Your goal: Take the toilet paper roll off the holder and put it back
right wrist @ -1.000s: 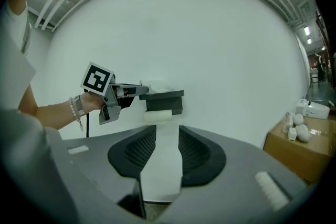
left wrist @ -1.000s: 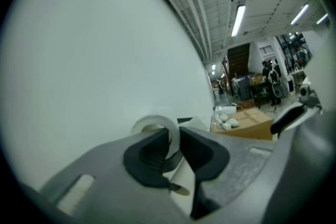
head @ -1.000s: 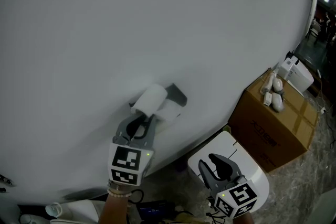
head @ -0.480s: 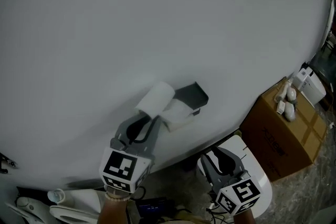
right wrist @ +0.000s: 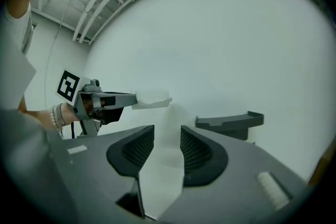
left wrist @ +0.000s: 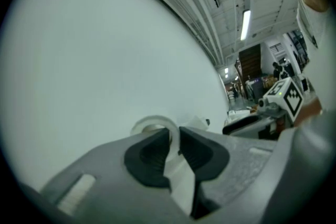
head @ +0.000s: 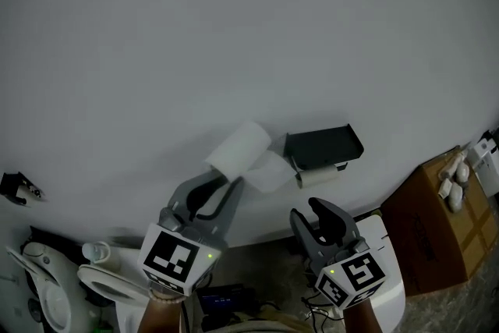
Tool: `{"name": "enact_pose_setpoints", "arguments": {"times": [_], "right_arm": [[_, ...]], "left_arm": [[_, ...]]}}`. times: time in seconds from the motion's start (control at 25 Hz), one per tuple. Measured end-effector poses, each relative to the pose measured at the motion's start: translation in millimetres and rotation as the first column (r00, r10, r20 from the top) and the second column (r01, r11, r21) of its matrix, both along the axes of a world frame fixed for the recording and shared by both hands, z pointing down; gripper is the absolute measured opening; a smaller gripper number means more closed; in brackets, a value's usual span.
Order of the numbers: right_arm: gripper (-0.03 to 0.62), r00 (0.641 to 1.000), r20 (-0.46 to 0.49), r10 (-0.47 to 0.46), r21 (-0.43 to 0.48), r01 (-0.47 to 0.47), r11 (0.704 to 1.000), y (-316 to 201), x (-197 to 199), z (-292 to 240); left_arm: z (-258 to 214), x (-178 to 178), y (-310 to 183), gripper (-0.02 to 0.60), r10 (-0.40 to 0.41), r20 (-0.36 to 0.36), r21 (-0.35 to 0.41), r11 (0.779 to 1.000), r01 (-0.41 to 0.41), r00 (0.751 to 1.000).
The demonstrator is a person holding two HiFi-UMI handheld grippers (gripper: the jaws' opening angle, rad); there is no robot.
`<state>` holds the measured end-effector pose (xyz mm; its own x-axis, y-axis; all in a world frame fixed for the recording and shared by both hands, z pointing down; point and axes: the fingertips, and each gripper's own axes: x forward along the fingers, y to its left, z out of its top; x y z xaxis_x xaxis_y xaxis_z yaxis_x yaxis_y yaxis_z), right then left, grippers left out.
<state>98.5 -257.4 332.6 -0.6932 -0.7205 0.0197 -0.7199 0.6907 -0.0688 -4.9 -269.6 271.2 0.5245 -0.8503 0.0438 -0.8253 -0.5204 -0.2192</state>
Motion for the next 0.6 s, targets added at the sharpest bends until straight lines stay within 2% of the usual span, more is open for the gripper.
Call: {"name": "enact_pose_setpoints", "arguments": {"times": [0.16, 0.28, 0.6], "right_arm": [[0.143, 0.995, 0.000, -0.102, 0.035, 0.102, 0.994, 12, -59, -13], [0.147, 0.984, -0.001, -0.178, 0.054, 0.177, 0.983, 15, -87, -20], [0.181, 0.927, -0.020, -0.375, 0.114, 0.375, 0.920, 39, -171, -33]], "left_arm": [[-1, -54, 33, 0.055, -0.067, 0.007, 0.022, 0.998, 0.067, 0.998], [1, -75, 51, 0.055, -0.118, -0.002, -0.010, 0.993, 0.118, 0.993], [10, -135, 101, 0.055, -0.216, -0.020, -0.052, 0.975, 0.215, 0.976]]}}
